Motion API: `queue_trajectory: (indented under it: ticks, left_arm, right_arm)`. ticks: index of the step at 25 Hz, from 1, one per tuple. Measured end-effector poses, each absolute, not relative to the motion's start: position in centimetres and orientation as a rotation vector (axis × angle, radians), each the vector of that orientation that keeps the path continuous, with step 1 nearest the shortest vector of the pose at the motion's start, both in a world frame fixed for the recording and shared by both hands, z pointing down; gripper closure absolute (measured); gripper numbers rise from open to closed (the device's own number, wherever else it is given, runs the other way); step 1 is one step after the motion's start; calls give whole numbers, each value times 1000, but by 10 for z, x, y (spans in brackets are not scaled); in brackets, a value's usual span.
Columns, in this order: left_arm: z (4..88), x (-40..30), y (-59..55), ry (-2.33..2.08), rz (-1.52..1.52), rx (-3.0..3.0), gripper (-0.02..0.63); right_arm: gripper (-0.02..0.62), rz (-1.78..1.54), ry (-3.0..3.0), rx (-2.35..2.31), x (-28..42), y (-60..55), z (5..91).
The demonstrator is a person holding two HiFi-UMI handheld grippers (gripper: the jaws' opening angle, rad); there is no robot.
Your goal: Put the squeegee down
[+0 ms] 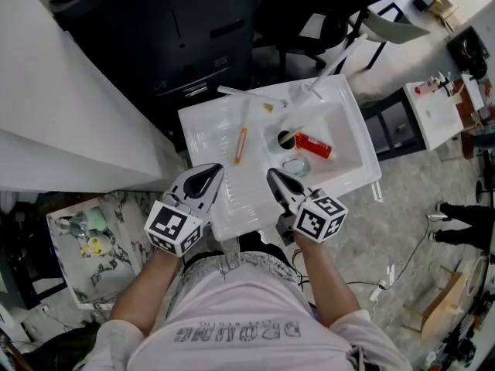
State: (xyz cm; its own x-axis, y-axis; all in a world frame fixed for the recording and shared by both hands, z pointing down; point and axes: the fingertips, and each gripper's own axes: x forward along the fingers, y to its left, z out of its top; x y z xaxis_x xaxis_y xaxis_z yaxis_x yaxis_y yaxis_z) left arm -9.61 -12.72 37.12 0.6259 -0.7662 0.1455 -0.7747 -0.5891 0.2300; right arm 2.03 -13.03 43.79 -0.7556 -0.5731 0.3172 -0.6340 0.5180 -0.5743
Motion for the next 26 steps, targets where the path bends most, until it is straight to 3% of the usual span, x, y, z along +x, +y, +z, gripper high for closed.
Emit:
queue_trajectory:
  ticks: [26]
  left_arm:
    - [377, -100, -135, -1265, 54, 2566, 581]
  right_arm:
    - [589, 1047, -2645, 1051, 20, -133, 443]
